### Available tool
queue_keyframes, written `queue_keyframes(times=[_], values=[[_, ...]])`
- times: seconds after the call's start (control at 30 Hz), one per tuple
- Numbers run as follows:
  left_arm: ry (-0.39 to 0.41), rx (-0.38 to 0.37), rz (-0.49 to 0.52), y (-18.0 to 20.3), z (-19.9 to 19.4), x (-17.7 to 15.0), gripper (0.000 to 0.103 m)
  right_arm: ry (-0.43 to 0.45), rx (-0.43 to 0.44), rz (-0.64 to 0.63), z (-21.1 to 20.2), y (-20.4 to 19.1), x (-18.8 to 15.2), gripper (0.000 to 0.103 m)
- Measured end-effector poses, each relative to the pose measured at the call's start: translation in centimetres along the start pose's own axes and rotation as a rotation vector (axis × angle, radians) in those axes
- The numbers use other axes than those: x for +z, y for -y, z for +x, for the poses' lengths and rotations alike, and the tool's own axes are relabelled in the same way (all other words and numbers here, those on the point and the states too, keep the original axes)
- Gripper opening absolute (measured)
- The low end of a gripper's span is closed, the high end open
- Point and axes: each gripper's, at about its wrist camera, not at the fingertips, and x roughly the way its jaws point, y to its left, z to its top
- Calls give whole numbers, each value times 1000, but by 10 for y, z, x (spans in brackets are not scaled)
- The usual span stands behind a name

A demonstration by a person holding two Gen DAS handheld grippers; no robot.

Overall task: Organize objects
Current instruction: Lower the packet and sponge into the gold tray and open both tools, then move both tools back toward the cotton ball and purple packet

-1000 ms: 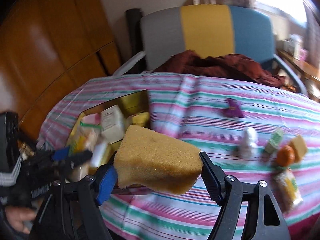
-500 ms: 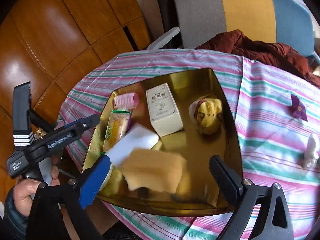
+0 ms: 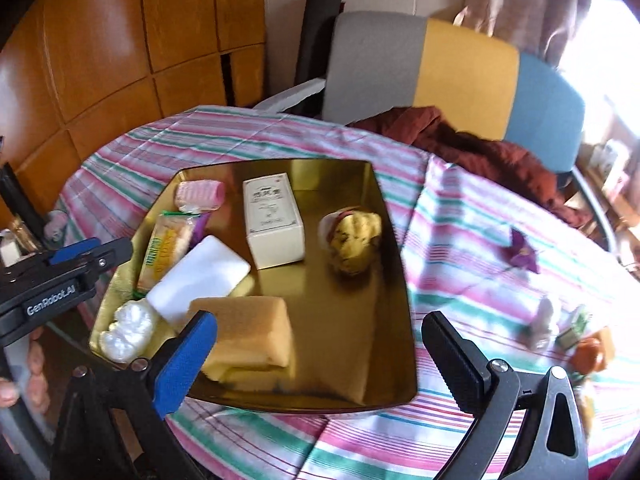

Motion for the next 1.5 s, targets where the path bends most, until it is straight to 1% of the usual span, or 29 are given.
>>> queue_keyframes(times=[0.23,0.3,0.57,0.73,0.83,1.07,1.2,1.5], values=[[-2,-18,47,19,-6,-6,53,58,-75,-31,-15,5,-3,103],[-1,-22,66,26,-8,-7,53,68,-83,-35,-18,5,-4,103],[7,-36,156,58,-14,-13,53,60,-115,24,-20,32,-15,103],[33,-43,245,83,-21,-19,53,49,-150,83,-20,59,-24,103],[40,-55,291,97,-23,-23,53,46,-183,118,-22,77,-30,103],[22,-97,366,124,-22,-32,53,46,-279,215,-32,130,-39,103],[17,-117,406,140,-22,-35,53,56,-326,286,-42,168,-43,103],[4,-178,496,183,-20,-42,53,73,-489,382,-63,257,-48,103]])
